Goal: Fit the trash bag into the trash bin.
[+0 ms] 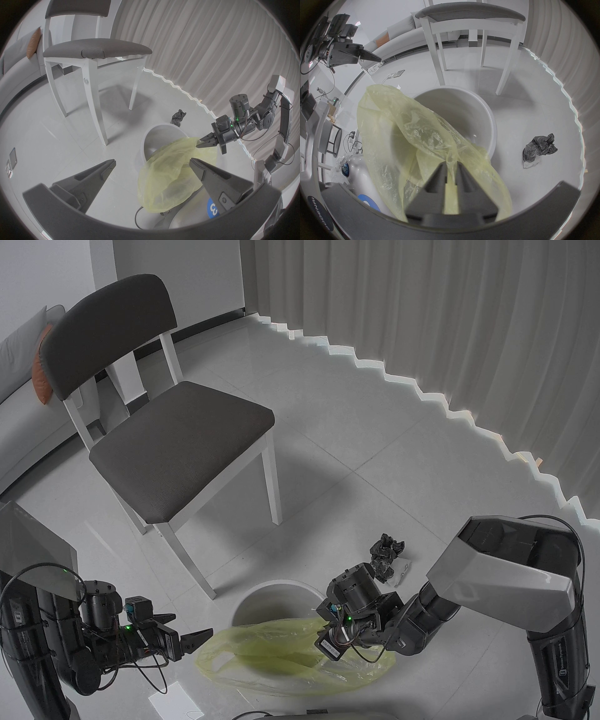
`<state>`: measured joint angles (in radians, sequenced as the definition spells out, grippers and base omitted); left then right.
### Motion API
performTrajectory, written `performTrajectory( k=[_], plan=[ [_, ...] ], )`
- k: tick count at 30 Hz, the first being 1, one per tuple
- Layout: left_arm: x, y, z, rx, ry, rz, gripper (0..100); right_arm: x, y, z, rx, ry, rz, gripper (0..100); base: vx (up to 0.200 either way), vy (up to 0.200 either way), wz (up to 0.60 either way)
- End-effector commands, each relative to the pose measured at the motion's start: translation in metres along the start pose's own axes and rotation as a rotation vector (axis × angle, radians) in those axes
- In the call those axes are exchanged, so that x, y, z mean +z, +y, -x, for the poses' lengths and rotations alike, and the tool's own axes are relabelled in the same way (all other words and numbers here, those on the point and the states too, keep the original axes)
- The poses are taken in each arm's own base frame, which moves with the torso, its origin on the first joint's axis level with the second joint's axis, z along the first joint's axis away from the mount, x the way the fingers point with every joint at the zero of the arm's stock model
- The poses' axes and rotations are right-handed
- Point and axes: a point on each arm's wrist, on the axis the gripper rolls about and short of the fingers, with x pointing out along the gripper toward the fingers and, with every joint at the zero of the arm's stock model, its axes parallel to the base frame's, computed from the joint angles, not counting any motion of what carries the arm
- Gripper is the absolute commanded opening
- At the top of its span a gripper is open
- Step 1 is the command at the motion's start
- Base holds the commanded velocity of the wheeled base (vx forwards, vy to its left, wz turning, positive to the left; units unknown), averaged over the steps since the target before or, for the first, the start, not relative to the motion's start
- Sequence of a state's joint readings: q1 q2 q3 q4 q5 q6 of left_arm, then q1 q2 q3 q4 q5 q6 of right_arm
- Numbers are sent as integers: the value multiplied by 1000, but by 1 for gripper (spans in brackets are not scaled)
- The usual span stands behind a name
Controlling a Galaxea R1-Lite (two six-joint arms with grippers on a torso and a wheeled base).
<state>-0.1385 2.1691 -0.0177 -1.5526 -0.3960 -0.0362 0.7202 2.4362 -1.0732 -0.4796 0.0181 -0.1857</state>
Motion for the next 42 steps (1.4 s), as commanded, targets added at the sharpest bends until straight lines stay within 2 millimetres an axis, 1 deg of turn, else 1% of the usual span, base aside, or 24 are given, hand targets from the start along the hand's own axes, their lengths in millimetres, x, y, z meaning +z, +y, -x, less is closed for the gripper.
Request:
performTrajectory(
  k=[1, 6, 7, 8, 11, 12, 15, 23, 29, 30, 31, 35, 42],
  plan=[
    [-1, -1, 3, 2, -4, 2, 100, 2, -2, 1, -3, -7, -3, 0, 0, 0, 0],
    [-1, -1, 3, 2, -3, 13, 100, 30, -19, 18, -38, -85, -23, 0, 0, 0, 0],
    [-1, -1, 3, 2, -3, 13, 100, 30, -19, 18, -38, -85, -23, 0, 0, 0, 0],
    [-1, -1, 3, 2, -1, 14, 100, 40, -26, 23, -48, -93, -32, 0, 0, 0, 0],
    [-1, -1, 3, 2, -1, 14, 100, 40, -26, 23, -48, -93, -32, 0, 0, 0, 0],
    [-1, 1, 4, 11, -4, 19, 100, 60, -40, 30, -69, -120, -45, 0, 0, 0, 0],
    [-1, 1, 4, 10, -7, 18, 100, 76, -52, 30, -85, -139, -56, 0, 0, 0, 0],
    [-1, 2, 4, 15, -6, 19, 100, 82, -75, 3, -114, -144, -83, 0, 0, 0, 0],
    [-2, 2, 4, 17, 1, 24, 100, 81, -80, -22, -117, -151, -96, 0, 0, 0, 0],
    [-2, 2, 4, 17, 1, 24, 100, 81, -80, -22, -117, -151, -96, 0, 0, 0, 0],
    [-1, 2, 4, 17, -2, 23, 100, 82, -81, -27, -118, -157, -98, 0, 0, 0, 0],
    [0, 2, 5, 30, -8, 36, 100, 83, -81, -36, -122, -173, -100, 0, 0, 0, 0],
    [0, 1, 7, 35, 0, 49, 100, 85, -82, -40, -128, -198, -105, 0, 0, 0, 0]
  ],
)
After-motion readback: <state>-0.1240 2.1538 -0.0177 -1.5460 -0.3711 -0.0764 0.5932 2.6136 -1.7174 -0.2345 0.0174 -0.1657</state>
